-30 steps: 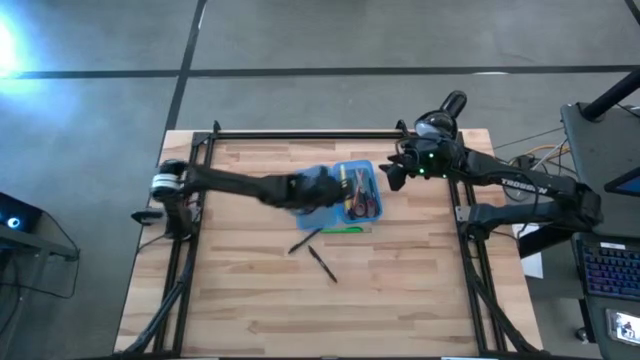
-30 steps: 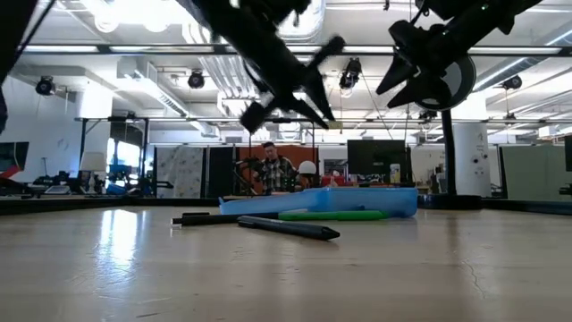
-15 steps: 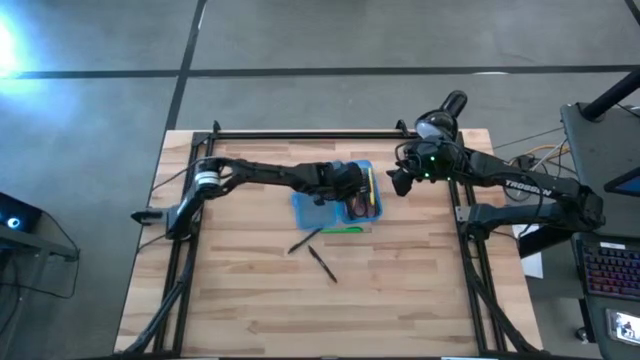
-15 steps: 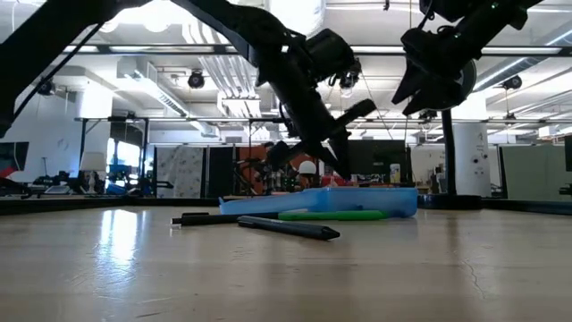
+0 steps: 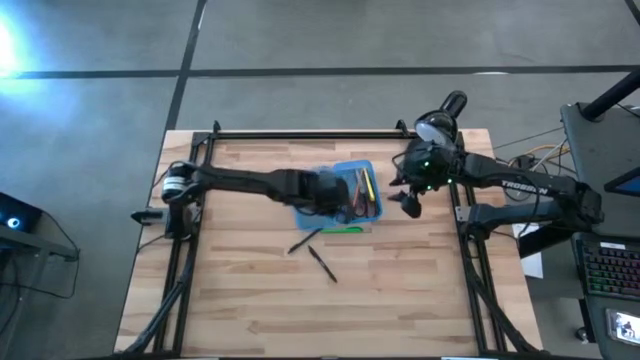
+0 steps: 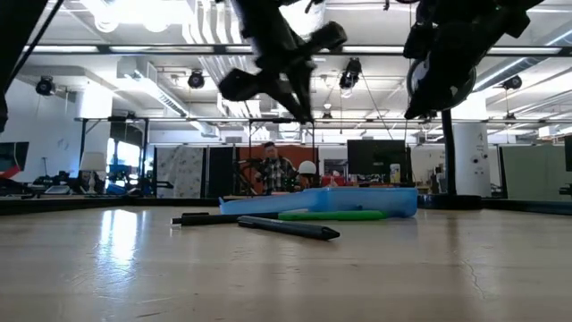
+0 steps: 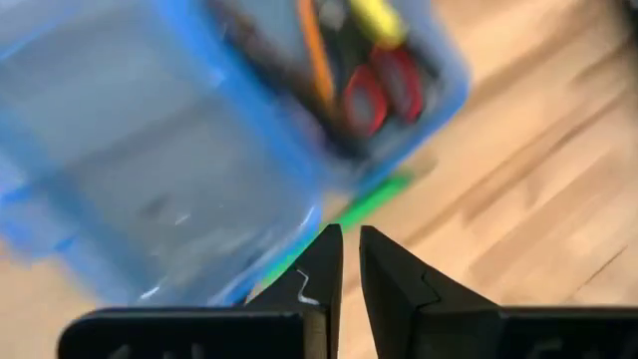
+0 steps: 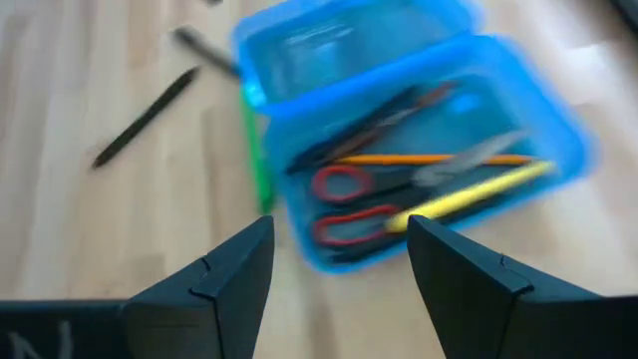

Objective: Pick & place school supplies into a supply box
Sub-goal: Put the green pen into the supply box

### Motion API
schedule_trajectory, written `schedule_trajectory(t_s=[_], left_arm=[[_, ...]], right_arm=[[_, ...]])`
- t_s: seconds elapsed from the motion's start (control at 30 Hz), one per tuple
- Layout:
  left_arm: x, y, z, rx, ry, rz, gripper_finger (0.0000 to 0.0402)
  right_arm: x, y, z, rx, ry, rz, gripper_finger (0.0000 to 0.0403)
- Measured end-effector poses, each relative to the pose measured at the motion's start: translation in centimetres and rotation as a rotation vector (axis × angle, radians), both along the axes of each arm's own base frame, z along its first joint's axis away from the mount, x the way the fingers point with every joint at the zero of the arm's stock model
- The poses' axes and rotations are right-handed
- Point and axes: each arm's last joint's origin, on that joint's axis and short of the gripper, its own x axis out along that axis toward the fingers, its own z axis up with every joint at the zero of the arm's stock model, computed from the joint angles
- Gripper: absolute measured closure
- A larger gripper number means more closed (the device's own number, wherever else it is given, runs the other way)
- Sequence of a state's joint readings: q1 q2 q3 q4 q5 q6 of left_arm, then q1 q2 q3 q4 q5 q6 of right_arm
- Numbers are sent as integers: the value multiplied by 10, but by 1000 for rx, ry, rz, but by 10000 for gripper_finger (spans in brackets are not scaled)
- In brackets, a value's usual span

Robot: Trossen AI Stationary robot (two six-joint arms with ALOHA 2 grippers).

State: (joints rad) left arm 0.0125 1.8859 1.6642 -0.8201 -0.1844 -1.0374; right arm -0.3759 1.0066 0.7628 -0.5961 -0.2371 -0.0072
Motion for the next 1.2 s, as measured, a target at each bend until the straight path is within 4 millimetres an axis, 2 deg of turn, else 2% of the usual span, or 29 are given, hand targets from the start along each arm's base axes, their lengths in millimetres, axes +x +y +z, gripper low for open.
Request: schedule_trajectory(t_s=[0.17, 0.3, 0.5, 0.67, 0.77, 1.03, 1.2], left_arm=[[-9, -34, -6, -25, 68, -88, 378], [-14, -52, -25, -57, 93, -54, 378], [-20, -65, -56, -82, 46, -12, 378], [-20, -72, -70, -102, -20, -16, 378], [-24, -74, -76, -94, 0, -8, 378], [-30, -84, -76, -72, 10, -24, 378], [-35, -82, -70, -23, 14, -3, 378]], right_arm=[[19, 18, -19, 51, 102, 101, 184], [28, 29, -27, 96, 140, 123, 184], [38, 46, -40, 167, 198, 204, 184], [53, 59, -63, 213, 228, 262, 184], [64, 64, -73, 199, 223, 277, 184], [84, 62, -107, 85, 299, 199, 184], [97, 61, -123, 35, 344, 181, 184]])
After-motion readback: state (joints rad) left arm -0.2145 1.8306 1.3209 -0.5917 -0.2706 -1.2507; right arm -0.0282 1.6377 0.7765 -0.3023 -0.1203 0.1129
